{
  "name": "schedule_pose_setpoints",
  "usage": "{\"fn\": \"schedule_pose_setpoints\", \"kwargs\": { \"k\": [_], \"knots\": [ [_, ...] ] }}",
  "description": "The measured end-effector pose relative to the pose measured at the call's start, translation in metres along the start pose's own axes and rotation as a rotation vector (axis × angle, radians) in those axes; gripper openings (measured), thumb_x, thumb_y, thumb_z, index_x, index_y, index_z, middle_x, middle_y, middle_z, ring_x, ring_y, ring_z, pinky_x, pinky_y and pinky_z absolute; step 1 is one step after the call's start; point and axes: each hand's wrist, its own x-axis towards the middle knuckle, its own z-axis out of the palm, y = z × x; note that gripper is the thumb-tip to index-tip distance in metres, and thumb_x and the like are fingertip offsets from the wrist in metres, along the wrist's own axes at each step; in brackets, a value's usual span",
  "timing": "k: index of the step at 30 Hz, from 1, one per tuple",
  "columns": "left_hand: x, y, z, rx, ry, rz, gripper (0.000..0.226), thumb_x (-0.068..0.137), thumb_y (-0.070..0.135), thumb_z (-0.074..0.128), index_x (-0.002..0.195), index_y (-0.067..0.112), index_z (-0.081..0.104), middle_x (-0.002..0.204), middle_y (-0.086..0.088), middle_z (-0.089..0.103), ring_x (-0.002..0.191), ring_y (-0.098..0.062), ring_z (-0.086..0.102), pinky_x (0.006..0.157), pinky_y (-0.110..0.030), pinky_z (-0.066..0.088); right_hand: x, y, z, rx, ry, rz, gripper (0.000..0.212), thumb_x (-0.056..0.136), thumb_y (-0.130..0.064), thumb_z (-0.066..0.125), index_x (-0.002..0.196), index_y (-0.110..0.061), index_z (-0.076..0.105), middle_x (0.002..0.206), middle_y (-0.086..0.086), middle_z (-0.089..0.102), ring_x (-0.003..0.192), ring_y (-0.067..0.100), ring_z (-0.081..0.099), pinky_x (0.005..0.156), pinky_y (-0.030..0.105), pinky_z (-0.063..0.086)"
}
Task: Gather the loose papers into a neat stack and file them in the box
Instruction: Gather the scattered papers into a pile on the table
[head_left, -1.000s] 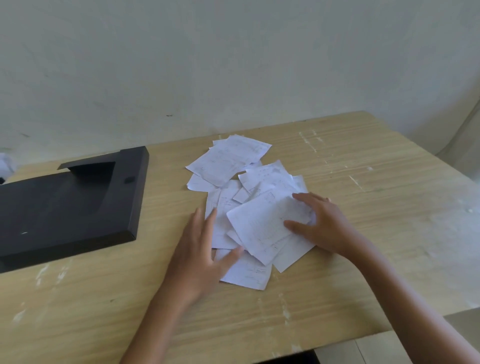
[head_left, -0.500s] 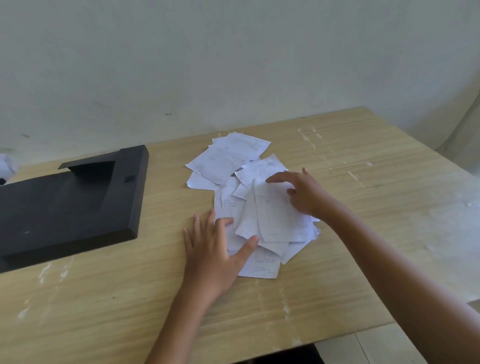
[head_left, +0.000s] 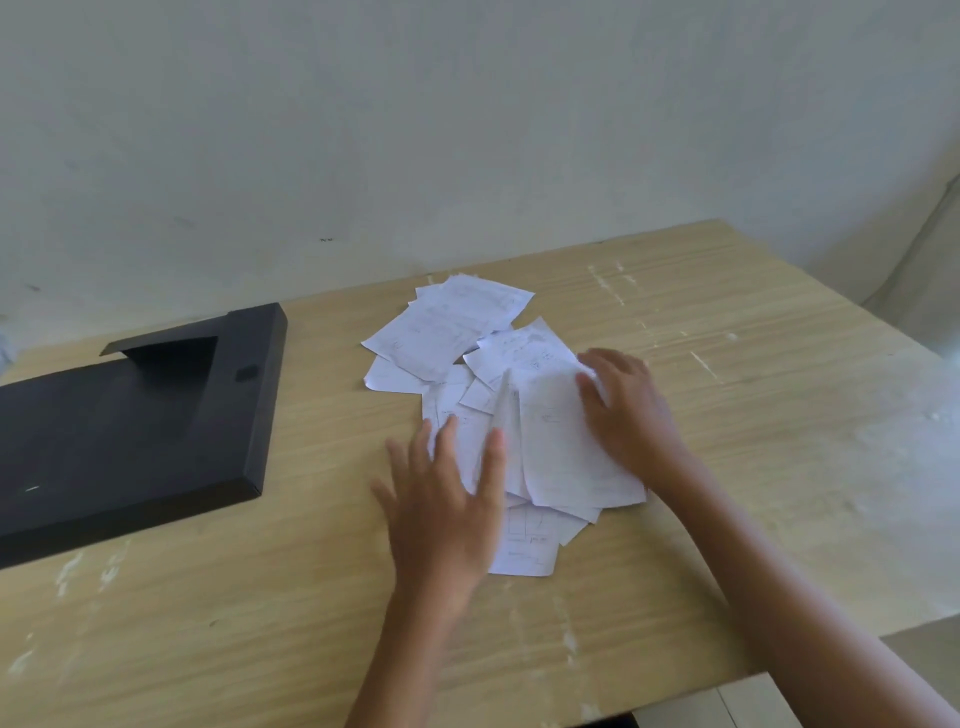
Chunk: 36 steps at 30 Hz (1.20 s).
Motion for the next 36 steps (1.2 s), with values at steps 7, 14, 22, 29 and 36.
{"fn": "schedule_pose_setpoints", "kwargs": {
  "k": [7,14,22,29,36],
  "knots": [
    [0.061,-0.009,0.012,0.187,0.079,0.074,0.057,0.098,0.059,0.045,0.141,0.025,0.059,0.152,0.002,0.050,0.141,-0.024,0.035,0.116,-0.042,0.033,-0.001,0.007,-0.005,0.152,0.095,0.184,0.029,0.096,-0.009,0.040,0.088,-0.013,0.067,0.075,0.000,0.065,0.078,0.020,0.059,0.119,0.047,0.026],
    [0.081,0.001,0.033,0.253,0.044,0.074,0.055,0.094,0.058,0.055,0.141,0.028,0.058,0.155,-0.010,0.044,0.151,-0.045,0.018,0.124,-0.056,0.012,-0.005,0.007,-0.014,0.257,0.135,0.205,0.024,0.092,-0.013,0.061,0.113,-0.012,0.073,0.083,-0.004,0.070,0.073,-0.003,0.058,0.076,0.000,0.040],
    [0.096,-0.010,0.034,0.109,0.015,0.075,0.026,0.099,0.041,0.058,0.122,0.040,0.069,0.153,-0.012,0.041,0.151,-0.042,0.018,0.124,-0.055,0.008,0.003,0.016,-0.005,0.123,0.152,0.114,0.039,0.097,-0.021,0.057,0.067,0.001,0.065,0.064,0.012,0.061,0.070,0.028,0.056,0.065,0.031,0.041],
    [0.089,-0.022,0.015,-0.012,-0.006,0.103,0.031,0.097,0.043,0.060,0.125,0.035,0.068,0.151,-0.007,0.041,0.148,-0.023,0.025,0.123,-0.045,0.022,-0.023,0.020,-0.015,-0.128,0.183,0.116,0.053,0.096,-0.034,0.052,0.046,-0.015,0.046,0.051,-0.005,0.048,0.070,0.026,0.049,0.076,0.036,0.043],
    [0.065,-0.010,0.018,-0.141,0.030,-0.054,0.054,0.104,0.020,0.044,0.156,0.012,0.032,0.154,-0.007,0.037,0.145,-0.028,0.025,0.121,-0.046,0.021,-0.029,0.008,-0.025,-0.013,0.204,0.167,0.061,0.097,-0.029,0.054,0.042,-0.010,0.036,0.033,0.003,0.047,0.042,0.029,0.041,0.092,0.032,0.041]
  ]
}}
